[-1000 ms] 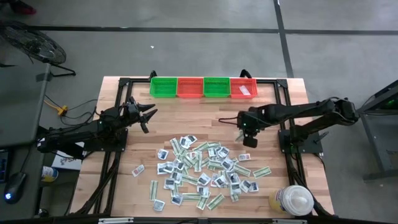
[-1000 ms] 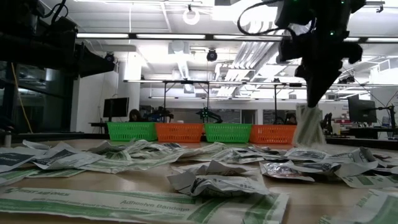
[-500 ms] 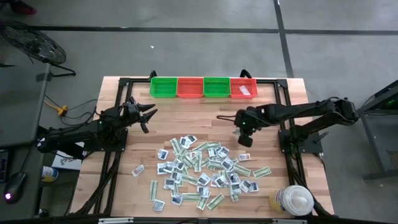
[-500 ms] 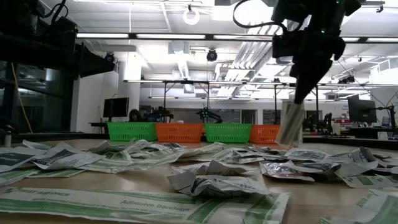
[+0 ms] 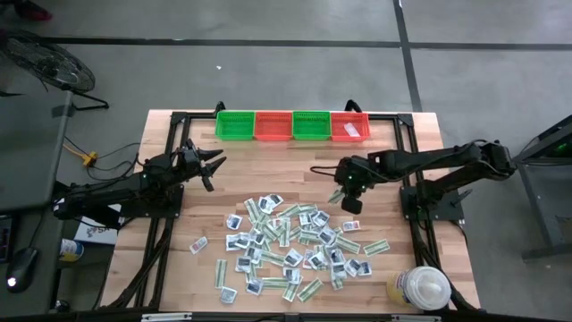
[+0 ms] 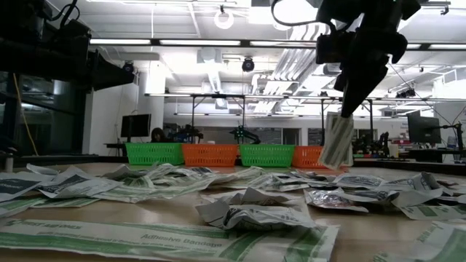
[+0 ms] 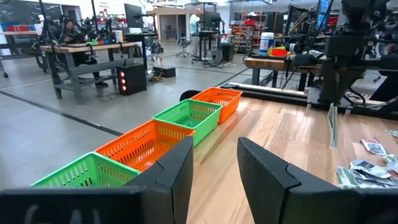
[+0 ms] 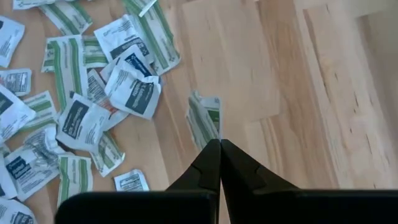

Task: Pick & Place First Aid Supplies
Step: Put the green bandage pack in the right orange bin

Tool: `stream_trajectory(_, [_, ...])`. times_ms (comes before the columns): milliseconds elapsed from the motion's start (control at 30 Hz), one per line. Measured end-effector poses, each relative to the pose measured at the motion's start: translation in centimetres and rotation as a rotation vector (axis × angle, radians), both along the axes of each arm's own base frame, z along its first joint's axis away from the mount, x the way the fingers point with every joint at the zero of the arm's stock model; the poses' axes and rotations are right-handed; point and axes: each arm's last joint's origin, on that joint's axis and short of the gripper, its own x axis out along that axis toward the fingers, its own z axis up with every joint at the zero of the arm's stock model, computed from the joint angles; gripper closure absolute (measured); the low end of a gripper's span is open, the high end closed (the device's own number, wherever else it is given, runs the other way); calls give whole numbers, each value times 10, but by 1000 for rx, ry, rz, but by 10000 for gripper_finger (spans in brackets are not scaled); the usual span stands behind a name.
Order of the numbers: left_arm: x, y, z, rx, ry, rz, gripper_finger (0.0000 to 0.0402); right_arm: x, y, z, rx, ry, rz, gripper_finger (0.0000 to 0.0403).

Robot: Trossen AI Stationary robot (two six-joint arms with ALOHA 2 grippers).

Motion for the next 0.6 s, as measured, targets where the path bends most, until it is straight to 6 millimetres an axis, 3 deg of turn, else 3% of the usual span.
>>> stream_trajectory(467, [0, 0, 0, 0, 0, 0, 279, 0, 3, 0, 71, -8, 61, 403])
stream_trajectory(600, [0, 0, 0, 0, 1, 0, 279, 4, 4, -9, 132, 37, 92, 403])
